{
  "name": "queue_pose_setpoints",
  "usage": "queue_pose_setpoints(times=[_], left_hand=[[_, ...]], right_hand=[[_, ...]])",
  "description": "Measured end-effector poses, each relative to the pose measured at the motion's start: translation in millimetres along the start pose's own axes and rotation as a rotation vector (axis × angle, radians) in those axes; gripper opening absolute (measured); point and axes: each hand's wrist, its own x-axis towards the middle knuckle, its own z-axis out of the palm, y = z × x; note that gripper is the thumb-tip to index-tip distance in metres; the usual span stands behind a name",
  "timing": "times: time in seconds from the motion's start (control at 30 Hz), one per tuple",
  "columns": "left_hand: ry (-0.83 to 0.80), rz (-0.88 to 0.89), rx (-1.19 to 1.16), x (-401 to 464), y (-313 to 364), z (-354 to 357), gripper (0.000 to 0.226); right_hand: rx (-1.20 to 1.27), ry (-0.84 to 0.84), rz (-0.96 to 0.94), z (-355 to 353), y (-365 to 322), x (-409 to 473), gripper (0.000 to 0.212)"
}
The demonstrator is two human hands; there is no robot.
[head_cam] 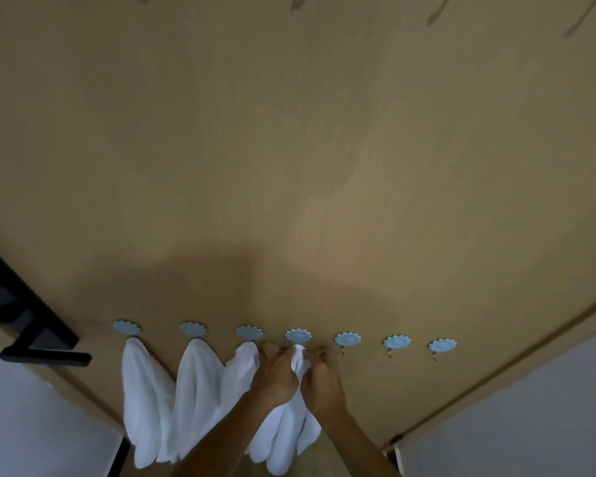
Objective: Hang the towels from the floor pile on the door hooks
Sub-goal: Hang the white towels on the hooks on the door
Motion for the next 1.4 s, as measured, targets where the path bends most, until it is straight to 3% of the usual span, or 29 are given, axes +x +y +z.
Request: queue_pose_setpoints(times=[0.07,0.2,0.33,0.5,0.8,1.07,1.17,1.3,1.4], left_hand=[[0.005,-0.041,-0.028,0.3,0.2,0.6,0.036],[-0.009,0.021,-0.174,3.6,-7.1,1.4,0.032],[-0.179,-0.067,-0.436,13.4,-7.2,0.8,0.033],[-0.202,-0.193,-0.616,10.6,5.1,4.0,0.030],[-0.251,-0.154,-0.617,10.4,-11.0,0.3,0.028],[-0.250,-0.056,-0.446,3.0,-10.3,6.7,0.038],[-0.287,-0.106,-0.462,2.9,-12.1,8.6,0.043],[-0.320,-0.238,-0.619,5.3,-6.5,10.0,0.020],[-0.304,-0.259,-0.634,6.1,-4.9,10.4,0.022]], right_hand=[[0.057,0.008,-0.040,9.5,-2.5,-0.9,0.027],[0.220,-0.025,0.001,13.3,-6.6,-0.9,0.024],[0.223,-0.035,0.012,6.4,-1.1,1.9,0.025],[0.245,-0.045,-0.011,2.8,4.5,4.0,0.025],[0.204,-0.018,-0.041,13.7,-1.9,11.6,0.032],[0.133,-0.023,-0.089,5.0,1.9,14.6,0.037],[0.069,-0.070,-0.066,6.2,-1.0,14.0,0.038],[-0.069,-0.141,-0.033,2.9,-5.0,15.9,0.034],[-0.071,-0.137,-0.036,-1.1,-2.5,15.3,0.034]])
